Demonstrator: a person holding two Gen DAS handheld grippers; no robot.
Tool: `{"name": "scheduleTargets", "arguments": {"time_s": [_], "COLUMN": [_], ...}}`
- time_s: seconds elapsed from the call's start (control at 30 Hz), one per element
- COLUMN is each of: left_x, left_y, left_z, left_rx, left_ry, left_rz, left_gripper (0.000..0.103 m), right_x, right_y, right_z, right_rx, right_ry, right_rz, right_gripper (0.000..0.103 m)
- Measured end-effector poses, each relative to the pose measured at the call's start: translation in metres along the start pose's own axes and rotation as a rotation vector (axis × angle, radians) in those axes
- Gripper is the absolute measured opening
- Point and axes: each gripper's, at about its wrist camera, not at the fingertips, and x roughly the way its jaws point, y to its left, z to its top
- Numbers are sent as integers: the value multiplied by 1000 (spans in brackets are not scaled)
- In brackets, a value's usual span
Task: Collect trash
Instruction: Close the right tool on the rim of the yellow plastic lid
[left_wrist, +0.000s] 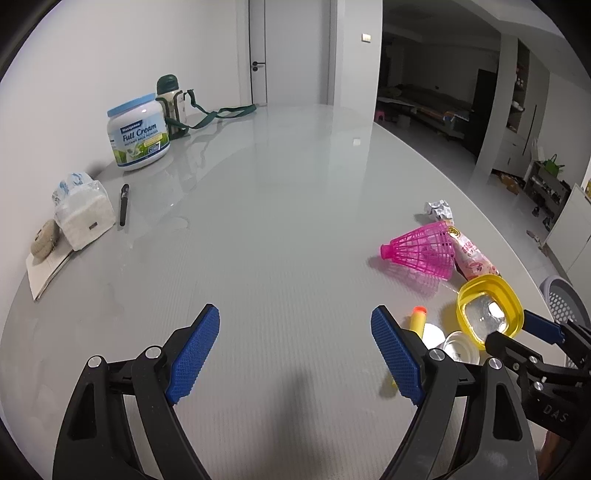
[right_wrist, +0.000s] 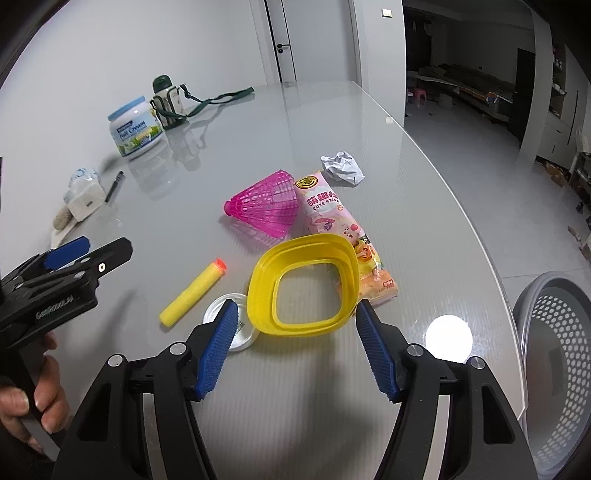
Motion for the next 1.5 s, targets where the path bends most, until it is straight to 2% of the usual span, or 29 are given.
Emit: {"name": "scheduleTargets", "arguments": {"time_s": [0.3, 0.77, 1.27, 1.5], "left_x": [3, 4, 4, 2], "left_y": [-2, 0, 1, -1], "left_z": [-3, -4, -6, -6], "left_rx": [9, -2, -23, -23], "left_ry": [8, 17, 27, 26], "left_rz": [-5, -13, -28, -45], "left_gripper": [83, 83, 83, 83], "right_x": [16, 27, 39, 34], "right_y": [10, 9, 17, 10], "right_z": [7, 14, 21, 21], "right_rx": [-27, 5, -19, 20], "right_ry": [41, 73, 92, 79], "right_rz": [-54, 3, -17, 40], "right_gripper": [66, 68, 70, 68]}}
